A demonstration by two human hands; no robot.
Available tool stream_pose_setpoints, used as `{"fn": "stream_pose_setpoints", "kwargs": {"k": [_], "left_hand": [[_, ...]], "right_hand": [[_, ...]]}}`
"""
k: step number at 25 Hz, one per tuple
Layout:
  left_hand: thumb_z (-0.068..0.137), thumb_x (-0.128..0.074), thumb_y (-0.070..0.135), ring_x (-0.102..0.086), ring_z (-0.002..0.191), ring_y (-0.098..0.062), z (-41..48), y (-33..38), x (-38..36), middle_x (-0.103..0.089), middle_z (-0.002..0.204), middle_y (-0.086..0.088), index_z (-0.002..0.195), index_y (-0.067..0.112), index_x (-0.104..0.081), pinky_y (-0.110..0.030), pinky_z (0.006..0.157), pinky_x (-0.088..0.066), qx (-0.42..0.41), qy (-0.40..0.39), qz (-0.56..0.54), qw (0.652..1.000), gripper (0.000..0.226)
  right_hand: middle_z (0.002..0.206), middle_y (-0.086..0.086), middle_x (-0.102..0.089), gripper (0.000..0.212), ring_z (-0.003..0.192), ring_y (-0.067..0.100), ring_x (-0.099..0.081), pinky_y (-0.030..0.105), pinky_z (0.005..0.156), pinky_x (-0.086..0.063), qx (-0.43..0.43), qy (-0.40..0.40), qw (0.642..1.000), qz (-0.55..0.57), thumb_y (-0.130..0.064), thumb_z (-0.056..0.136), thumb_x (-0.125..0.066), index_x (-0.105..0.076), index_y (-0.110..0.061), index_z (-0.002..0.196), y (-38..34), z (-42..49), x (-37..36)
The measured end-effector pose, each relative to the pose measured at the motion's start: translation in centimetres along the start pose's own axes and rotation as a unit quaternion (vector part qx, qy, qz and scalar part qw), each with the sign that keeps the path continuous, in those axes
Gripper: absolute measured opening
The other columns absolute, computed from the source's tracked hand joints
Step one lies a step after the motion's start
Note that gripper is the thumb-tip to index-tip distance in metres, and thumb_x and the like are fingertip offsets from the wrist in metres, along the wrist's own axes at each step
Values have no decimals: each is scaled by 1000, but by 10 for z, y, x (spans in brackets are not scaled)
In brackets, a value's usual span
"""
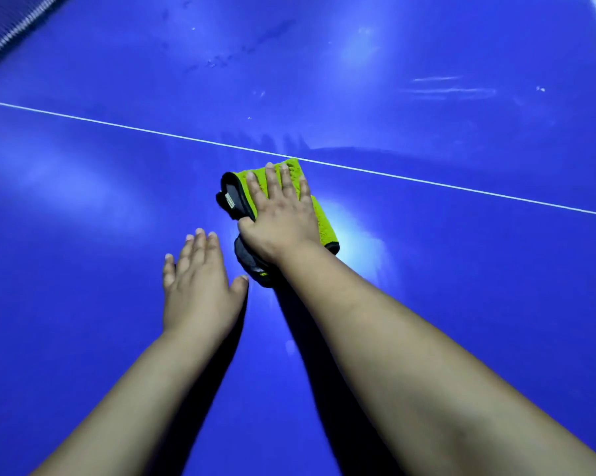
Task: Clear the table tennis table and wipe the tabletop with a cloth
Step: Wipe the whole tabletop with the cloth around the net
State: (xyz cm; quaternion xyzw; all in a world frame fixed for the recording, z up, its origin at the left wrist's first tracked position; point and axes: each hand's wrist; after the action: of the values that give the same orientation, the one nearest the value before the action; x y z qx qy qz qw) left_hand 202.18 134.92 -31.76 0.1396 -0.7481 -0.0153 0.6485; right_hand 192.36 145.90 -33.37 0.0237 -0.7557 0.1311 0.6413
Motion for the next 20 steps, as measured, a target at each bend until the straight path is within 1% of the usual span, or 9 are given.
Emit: {"fn": "stream_pose_setpoints", "kwargs": {"k": [3, 7, 10, 14, 20], "left_hand": [[93, -46, 29, 0, 145, -15, -26, 19, -3, -5, 158, -4, 149, 10, -12, -38, 116, 2, 17, -1, -6, 1000, 68], [93, -47, 30, 0, 145, -15, -60, 68, -18, -7, 158, -3, 149, 12, -15, -37, 116, 3, 7, -13, -13, 1000, 68], [92, -47, 30, -2, 145, -14, -78, 119, -32, -10, 158, -2, 148, 15, -20, -36, 116, 2, -23, -20, -26, 999, 64], [90, -49, 25, -10, 144, -15, -103, 204, -52, -20, 156, 0, 144, 19, -32, -33, 115, 1, -93, 3, -54, 994, 57], [90, -48, 25, -11, 143, -15, -140, 324, -79, -21, 155, 2, 143, 21, -33, -33, 115, 1, -180, -6, -69, 981, 55]], "right_hand": [[162, 2, 4, 72, 148, 20, 10, 44, 119, 6, 48, -13, 999, 13, -46, 91, -36, -6, -29, 154, 13, -36, -2], [162, 0, 5, 72, 148, 18, 9, 42, 119, 6, 56, -12, 998, 12, -46, 91, -36, -4, -30, 154, 61, -78, 1], [162, -1, 5, 72, 148, 17, 10, 42, 119, 4, 17, -9, 1000, 22, -44, 91, -35, -3, -31, 154, 121, -103, 10], [162, -2, 5, 72, 148, 16, 11, 42, 120, 4, -50, 7, 998, 25, -43, 90, -35, -2, -31, 154, 219, -140, 21], [162, -2, 3, 72, 148, 16, 8, 41, 120, 4, -156, 42, 986, 33, -42, 90, -36, -4, -32, 154, 357, -201, 35]]}}
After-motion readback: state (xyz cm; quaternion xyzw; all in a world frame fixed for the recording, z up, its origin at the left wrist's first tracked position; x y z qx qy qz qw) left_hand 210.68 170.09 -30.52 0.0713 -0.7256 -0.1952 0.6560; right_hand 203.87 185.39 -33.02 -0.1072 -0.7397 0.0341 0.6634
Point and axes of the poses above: each hand's wrist, its own z-axis towards the middle knuckle, its own x-axis out of the back of the hand, y = z × x
